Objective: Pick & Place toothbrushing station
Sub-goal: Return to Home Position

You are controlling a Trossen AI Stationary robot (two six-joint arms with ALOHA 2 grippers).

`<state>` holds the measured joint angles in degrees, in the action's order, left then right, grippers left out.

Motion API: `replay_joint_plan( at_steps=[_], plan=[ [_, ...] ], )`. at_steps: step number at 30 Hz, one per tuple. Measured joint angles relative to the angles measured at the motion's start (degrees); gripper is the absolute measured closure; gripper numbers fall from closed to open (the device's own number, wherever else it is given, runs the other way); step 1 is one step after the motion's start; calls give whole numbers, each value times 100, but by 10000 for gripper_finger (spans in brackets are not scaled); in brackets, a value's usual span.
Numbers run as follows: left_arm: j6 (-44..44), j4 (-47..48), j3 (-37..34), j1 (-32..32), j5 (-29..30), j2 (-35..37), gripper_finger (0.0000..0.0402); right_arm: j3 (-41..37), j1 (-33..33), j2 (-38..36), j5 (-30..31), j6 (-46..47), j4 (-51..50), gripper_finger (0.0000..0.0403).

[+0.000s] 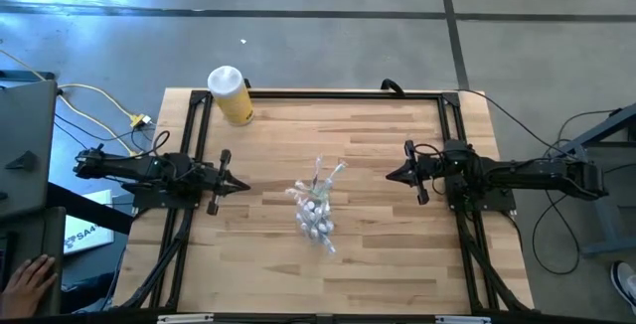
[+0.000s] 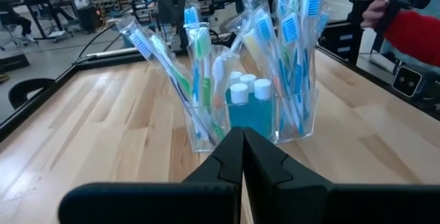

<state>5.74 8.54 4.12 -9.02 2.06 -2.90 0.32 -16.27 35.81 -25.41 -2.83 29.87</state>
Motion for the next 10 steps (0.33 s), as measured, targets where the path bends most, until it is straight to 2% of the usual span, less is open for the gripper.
replay_joint_plan(
  at_steps=[10],
  plan=[
    [-2, -230, -20, 0, 7, 0, 401, 0, 0, 14, -2, -57, 9, 400]
  ],
)
